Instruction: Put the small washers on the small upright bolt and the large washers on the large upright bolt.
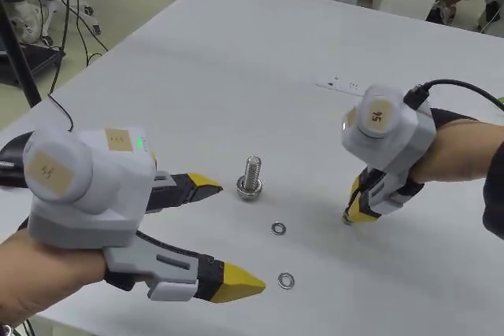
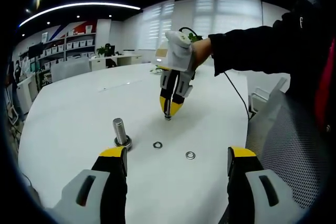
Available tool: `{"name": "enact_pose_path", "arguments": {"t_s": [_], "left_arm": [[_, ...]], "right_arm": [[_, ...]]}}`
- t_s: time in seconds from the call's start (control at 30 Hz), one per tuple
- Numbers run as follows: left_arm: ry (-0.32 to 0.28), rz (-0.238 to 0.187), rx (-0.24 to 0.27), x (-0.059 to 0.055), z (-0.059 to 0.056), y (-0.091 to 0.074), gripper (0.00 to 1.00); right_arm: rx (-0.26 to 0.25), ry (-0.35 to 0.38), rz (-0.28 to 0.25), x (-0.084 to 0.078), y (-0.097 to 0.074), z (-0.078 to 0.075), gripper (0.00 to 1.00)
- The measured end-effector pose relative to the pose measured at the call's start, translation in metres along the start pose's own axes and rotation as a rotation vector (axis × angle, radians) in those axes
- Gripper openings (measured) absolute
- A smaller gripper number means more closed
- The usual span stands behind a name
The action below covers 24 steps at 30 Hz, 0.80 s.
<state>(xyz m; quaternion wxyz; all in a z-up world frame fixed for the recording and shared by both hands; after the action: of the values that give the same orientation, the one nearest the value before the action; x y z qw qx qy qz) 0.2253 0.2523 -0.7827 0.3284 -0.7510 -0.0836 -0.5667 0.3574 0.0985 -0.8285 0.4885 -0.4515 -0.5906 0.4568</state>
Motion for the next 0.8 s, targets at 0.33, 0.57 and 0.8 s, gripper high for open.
{"name": "enact_pose_path", "arguments": {"t_s": [0.33, 0.57, 0.8], "left_arm": [[-0.003, 0.000, 0.003, -0.0009, -0.0006, -0.0019, 0.78], [-0.004, -0.001, 0.003, -0.0012, -0.0009, -0.0022, 0.78], [-0.004, 0.000, 0.005, -0.0018, -0.0002, -0.0029, 0.78]], "right_arm": [[0.002, -0.005, -0.001, 0.0012, 0.0031, 0.0033, 0.14], [0.002, -0.006, -0.002, 0.0016, 0.0029, 0.0037, 0.14], [-0.001, 0.000, -0.006, 0.0013, 0.0022, 0.0019, 0.19]]}}
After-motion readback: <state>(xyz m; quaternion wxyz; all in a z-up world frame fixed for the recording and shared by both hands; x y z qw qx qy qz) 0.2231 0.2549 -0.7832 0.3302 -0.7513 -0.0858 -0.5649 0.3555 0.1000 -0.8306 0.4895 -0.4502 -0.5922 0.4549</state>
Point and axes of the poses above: the centre of the closed fingertips' face, and the gripper's own axes: y roughly forward along the fingers, z roughly to its left, x roughly out of its top, the point moved 4 cm from there along -y, roughly backward along the fingers, and after that the axes turned 3 degrees about -x, right-handed, at the moved point
